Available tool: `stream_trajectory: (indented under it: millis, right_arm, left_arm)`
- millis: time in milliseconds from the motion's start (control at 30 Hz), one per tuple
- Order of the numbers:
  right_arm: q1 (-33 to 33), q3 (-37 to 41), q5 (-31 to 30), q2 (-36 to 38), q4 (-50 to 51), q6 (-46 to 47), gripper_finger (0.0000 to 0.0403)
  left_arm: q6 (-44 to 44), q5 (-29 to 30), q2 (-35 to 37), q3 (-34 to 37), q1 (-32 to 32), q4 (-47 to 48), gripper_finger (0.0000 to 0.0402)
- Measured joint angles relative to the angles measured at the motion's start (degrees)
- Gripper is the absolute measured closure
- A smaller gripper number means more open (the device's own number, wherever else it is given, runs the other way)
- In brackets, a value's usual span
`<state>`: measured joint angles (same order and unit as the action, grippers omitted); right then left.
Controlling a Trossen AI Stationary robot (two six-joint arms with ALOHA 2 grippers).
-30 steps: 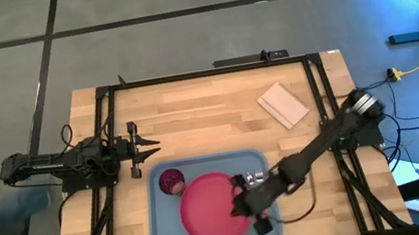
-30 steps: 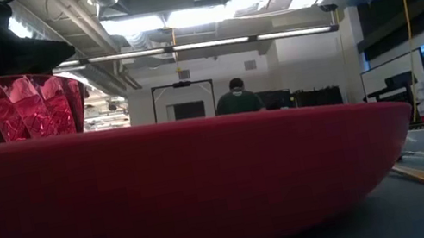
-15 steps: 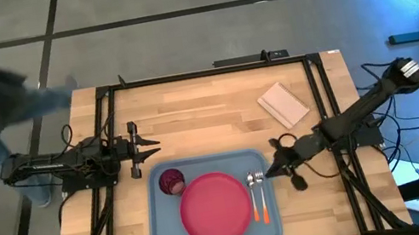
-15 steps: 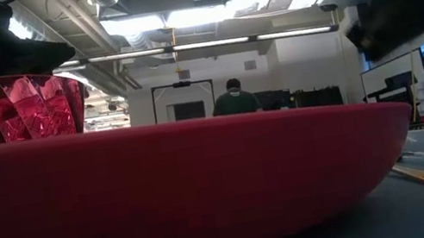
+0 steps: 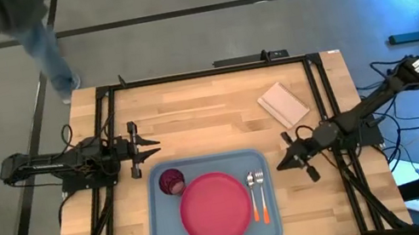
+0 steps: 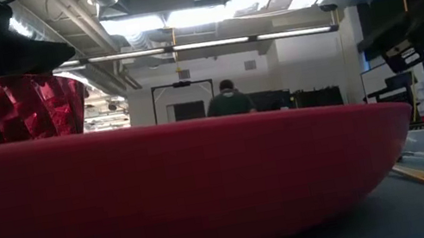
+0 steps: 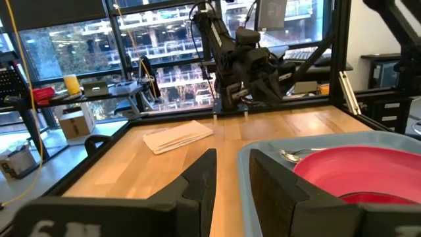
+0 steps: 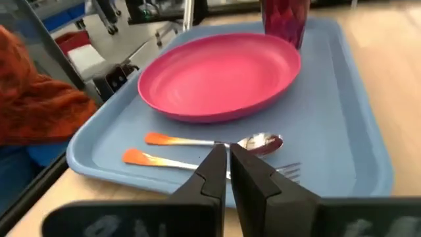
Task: Pick and place plate/cup/fork/spoon on tray
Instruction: Return to Home Position
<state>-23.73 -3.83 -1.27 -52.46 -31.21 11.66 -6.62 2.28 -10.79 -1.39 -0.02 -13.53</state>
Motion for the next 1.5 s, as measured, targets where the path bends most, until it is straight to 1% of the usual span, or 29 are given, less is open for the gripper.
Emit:
stream_trajectory:
  millis: [133,433,767,1033,1200,1367,1433,1500]
  right_arm:
    - [0.6,3.14,-0.05,3.93,-5.2,0.09,0.0377]
    - [4.26,3.45,-0.05,12.64,-5.36,0.13,0.0377]
    - [11.86,3.45,-0.03,21.45,2.01,0.03,0.0377]
    - [18.0,3.45,-0.03,28.59,2.27,-0.04,0.0377]
    - [19.59,3.45,-0.03,32.96,2.29,-0.13,0.0377]
    - [19.87,3.45,-0.03,35.69,2.7,-0.15,0.0377]
    - [19.87,3.45,-0.03,36.86,4.28,-0.15,0.0377]
    - [19.87,3.45,0.0,38.12,8.6,0.02,0.0377]
  left_arm:
    - [0.01,0.0,-0.01,0.0,0.0,-0.01,0.0318]
    - [0.01,0.0,-0.02,0.0,0.0,0.12,0.0318]
    - [0.01,0.0,-0.02,0.0,0.01,0.19,0.0318]
    - [0.01,0.0,0.0,0.0,0.0,0.19,0.0318]
    - [0.01,0.0,-0.01,0.0,-0.01,0.19,0.0318]
    - [0.01,0.02,0.0,0.0,0.01,0.19,0.0318]
    - [0.0,0.0,-0.02,0.0,0.0,0.19,0.0318]
    - [0.01,0.0,-0.02,0.0,0.0,0.19,0.0318]
